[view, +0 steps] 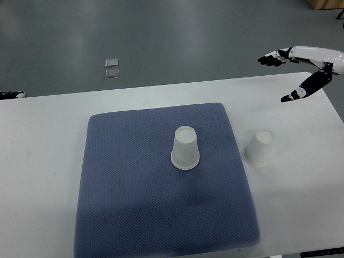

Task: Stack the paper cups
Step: 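Lower the right hand over the white cup beside the pad and close fingers around it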

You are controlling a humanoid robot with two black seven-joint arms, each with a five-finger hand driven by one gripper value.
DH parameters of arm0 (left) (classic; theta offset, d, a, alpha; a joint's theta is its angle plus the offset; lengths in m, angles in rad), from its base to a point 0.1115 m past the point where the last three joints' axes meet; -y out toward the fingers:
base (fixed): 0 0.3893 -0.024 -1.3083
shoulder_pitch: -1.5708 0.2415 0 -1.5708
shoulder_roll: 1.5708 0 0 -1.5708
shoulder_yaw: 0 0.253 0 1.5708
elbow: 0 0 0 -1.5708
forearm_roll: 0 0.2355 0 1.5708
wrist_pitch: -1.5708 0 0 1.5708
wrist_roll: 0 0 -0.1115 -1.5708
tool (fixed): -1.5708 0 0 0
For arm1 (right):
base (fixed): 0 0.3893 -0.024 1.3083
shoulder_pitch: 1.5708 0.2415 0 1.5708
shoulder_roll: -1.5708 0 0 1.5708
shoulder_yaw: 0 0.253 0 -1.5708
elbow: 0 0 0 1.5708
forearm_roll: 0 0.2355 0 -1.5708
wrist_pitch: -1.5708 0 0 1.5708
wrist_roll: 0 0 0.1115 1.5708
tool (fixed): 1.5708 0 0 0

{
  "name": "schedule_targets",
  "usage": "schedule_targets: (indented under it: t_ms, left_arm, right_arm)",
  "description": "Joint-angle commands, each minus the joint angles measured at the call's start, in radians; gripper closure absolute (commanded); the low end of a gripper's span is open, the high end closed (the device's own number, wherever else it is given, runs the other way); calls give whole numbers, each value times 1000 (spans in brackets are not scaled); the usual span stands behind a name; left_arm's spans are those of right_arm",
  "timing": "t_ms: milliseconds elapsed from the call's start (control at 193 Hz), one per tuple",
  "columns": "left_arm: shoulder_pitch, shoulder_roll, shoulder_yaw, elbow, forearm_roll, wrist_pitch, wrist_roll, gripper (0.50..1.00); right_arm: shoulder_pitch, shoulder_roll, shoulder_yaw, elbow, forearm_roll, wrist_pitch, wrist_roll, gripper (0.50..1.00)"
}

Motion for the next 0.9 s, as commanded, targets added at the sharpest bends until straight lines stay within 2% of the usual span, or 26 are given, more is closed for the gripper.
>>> schedule_targets:
  t_ms: [0, 140, 419, 616, 896]
  left_arm:
    - [0, 0, 0, 0, 0, 0, 0, 500]
    - [0, 0, 0, 0, 0, 0, 0, 500]
    - [1, 0, 0, 0, 0, 0, 0, 500]
    - [0, 0, 0, 0, 0, 0, 0, 500]
    - [1, 0, 0, 0, 0, 0, 0, 500]
  right_arm:
    - [-14, 23, -65, 1, -125, -66, -5, 587]
    - [-17, 27, -154, 4, -250, -158, -3, 587]
    - [-55, 72, -200, 5, -374, -267, -5, 587]
    - [-87, 113, -204, -2, -440, -315, -8, 587]
    - [-95, 148, -221, -33, -442, -333, -8, 587]
